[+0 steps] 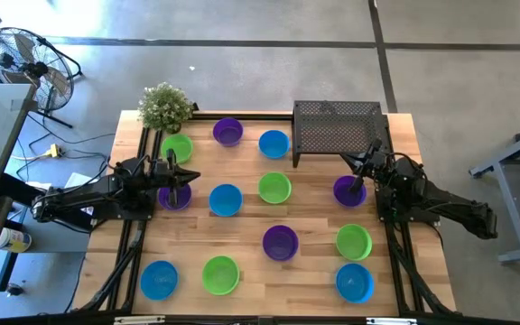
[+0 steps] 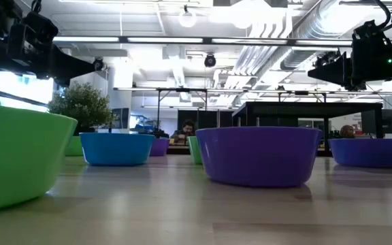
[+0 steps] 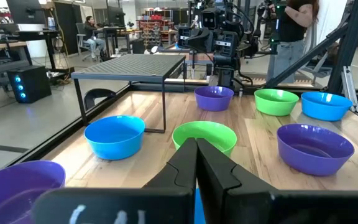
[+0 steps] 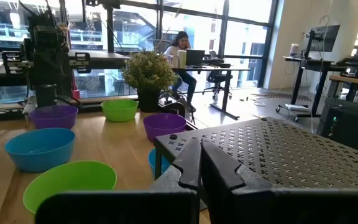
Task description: Pick & Place Mini bowls
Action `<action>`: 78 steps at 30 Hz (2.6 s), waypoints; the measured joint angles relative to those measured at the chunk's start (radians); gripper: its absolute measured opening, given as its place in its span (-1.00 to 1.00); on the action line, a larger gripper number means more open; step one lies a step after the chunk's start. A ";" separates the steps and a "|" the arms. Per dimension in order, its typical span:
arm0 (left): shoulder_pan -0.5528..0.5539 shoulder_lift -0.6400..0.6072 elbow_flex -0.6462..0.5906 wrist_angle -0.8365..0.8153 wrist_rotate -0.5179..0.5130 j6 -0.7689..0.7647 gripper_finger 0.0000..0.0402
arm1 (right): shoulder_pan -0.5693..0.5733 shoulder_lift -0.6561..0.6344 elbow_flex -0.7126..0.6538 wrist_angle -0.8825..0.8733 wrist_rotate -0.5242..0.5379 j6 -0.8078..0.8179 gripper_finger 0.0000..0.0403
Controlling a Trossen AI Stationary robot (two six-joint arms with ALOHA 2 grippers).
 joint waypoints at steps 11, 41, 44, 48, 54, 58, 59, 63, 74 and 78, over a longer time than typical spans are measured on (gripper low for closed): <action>0.000 0.000 0.000 0.000 0.000 0.000 -1.00 | 0.000 0.000 0.000 0.000 0.000 0.000 -1.00; 0.000 0.000 0.003 -0.030 -0.021 -0.052 -1.00 | 0.000 0.000 0.000 0.152 -0.018 0.047 -1.00; 0.000 0.000 0.003 -0.034 -0.035 -0.051 -1.00 | 0.000 0.002 0.000 0.238 -0.024 0.053 -1.00; 0.000 0.000 0.003 -0.038 -0.064 -0.053 -1.00 | 0.005 0.020 0.019 0.249 -0.129 0.060 -1.00; 0.000 0.000 0.003 -0.040 -0.066 -0.049 -1.00 | 0.047 0.110 0.104 0.173 -0.106 0.023 -1.00; 0.000 0.000 0.003 -0.040 -0.067 -0.027 -1.00 | 0.091 0.220 0.180 0.094 -0.011 0.009 -1.00; 0.000 0.000 0.003 -0.040 -0.067 -0.027 -1.00 | 0.103 0.251 0.197 0.072 0.015 0.003 -1.00; 0.000 0.000 0.002 -0.039 -0.067 -0.026 -1.00 | 0.156 0.364 0.265 0.000 0.075 -0.007 -1.00; 0.000 0.000 0.002 -0.041 -0.048 -0.102 -1.00 | 0.348 0.729 0.411 -0.094 0.238 0.152 -0.77; 0.000 0.000 0.001 -0.037 -0.054 -0.102 -1.00 | 0.405 0.882 0.489 -0.096 0.255 0.158 -0.58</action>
